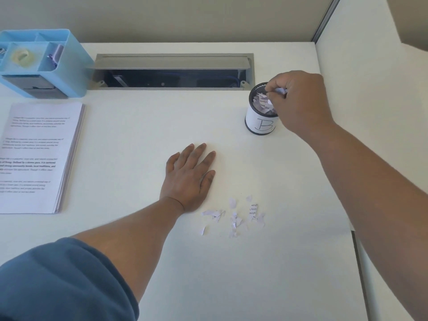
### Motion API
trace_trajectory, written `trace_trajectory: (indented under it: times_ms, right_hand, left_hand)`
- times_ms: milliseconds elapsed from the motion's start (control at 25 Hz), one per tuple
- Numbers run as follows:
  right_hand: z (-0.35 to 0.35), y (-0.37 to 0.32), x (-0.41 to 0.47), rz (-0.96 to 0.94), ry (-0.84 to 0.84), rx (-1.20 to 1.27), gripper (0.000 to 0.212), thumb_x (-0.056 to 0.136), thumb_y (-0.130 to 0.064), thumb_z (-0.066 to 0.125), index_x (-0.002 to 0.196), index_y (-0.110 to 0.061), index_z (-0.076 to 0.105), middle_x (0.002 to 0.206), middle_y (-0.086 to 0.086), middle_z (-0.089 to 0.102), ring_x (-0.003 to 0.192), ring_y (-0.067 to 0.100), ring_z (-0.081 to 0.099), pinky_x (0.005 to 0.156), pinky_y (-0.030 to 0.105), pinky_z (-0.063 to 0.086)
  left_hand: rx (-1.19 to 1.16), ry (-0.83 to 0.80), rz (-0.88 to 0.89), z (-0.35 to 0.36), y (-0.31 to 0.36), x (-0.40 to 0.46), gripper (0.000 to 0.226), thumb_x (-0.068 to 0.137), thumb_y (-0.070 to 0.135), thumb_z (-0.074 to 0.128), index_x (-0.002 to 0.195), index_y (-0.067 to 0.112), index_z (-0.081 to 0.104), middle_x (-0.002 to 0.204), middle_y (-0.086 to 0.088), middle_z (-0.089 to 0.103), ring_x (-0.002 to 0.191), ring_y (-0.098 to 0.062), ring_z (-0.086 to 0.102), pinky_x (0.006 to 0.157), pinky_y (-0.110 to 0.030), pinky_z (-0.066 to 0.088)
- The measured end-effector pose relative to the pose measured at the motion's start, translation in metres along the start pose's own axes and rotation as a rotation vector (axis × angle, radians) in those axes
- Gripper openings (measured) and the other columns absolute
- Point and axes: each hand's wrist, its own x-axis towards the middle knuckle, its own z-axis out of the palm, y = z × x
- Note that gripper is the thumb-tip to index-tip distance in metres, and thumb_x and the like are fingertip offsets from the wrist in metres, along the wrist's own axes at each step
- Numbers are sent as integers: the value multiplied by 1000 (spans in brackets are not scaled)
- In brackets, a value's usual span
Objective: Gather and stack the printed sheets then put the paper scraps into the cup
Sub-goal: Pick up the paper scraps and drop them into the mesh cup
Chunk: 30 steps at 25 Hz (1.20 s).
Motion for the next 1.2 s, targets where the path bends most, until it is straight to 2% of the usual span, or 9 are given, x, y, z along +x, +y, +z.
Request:
trace_trajectory:
  times_ms: [80, 240, 440, 640, 760, 880, 960, 1080, 1200]
  right_hand:
    - [3, 5, 9, -1, -26, -90, 20, 94, -14, 60, 103, -17, 78, 101, 7, 73, 89, 28, 64, 75, 31, 47]
    - [8, 9, 11, -68, -64, -149, 25, 93, -11, 50, 102, -7, 73, 97, 17, 73, 94, 41, 64, 80, 45, 54]
    - [8, 9, 1, -38, 33, -50, 37, 92, -4, 47, 115, -15, 74, 108, 10, 75, 100, 34, 66, 87, 46, 54]
    - [13, 5, -36, -107, 120, 83, 23, 91, -9, 56, 103, -14, 75, 99, 5, 74, 88, 27, 67, 81, 38, 54]
    - [21, -5, -75, -136, -162, 63, 21, 91, -9, 60, 102, -18, 76, 98, 2, 74, 85, 26, 66, 82, 42, 54]
    - [30, -8, -111, -69, -578, -80, 31, 96, -15, 59, 123, -25, 70, 122, -4, 66, 108, 22, 63, 94, 37, 48]
    - [33, -7, -132, -23, -741, -170, 34, 97, -19, 60, 131, -24, 62, 130, -5, 56, 117, 21, 57, 97, 39, 48]
    - [32, -4, -161, 39, -835, -233, 41, 91, -19, 68, 130, -20, 54, 124, -5, 45, 109, 22, 54, 85, 42, 53]
    - [34, 1, -179, 73, -827, -247, 49, 90, -5, 62, 133, -23, 46, 122, -4, 38, 105, 23, 52, 80, 41, 54]
  left_hand:
    - [1, 0, 1, 0, 0, 0, 54, 108, 49, 25, 160, 38, 28, 171, 9, 15, 158, -21, 6, 125, -39, -3]
    - [9, -1, 1, 1, -1, 1, 53, 108, 49, 24, 160, 39, 26, 171, 10, 13, 159, -21, 5, 125, -38, -5]
    - [11, -3, -2, 0, 0, 0, 54, 108, 50, 22, 160, 39, 26, 171, 11, 12, 159, -21, 4, 124, -36, -7]
    - [13, -8, -4, 0, 1, 0, 56, 106, 52, 18, 160, 39, 25, 171, 11, 12, 159, -20, 3, 125, -37, -6]
    - [18, -1, 0, 0, 2, -1, 56, 106, 52, 19, 160, 39, 27, 171, 10, 15, 158, -20, 5, 125, -38, -3]
    - [14, 3, -5, -1, 3, -1, 57, 105, 52, 19, 160, 38, 28, 171, 9, 16, 158, -20, 6, 125, -40, -1]
    - [23, 8, -8, 0, 3, -1, 57, 106, 52, 19, 160, 38, 28, 171, 10, 15, 158, -19, 6, 124, -38, -3]
    - [25, 14, -6, 1, 2, -1, 54, 107, 50, 22, 160, 38, 28, 171, 10, 15, 158, -19, 6, 124, -37, -4]
    - [18, 12, -5, 1, 1, -1, 54, 108, 50, 23, 160, 38, 28, 171, 9, 16, 158, -19, 5, 124, -38, -2]
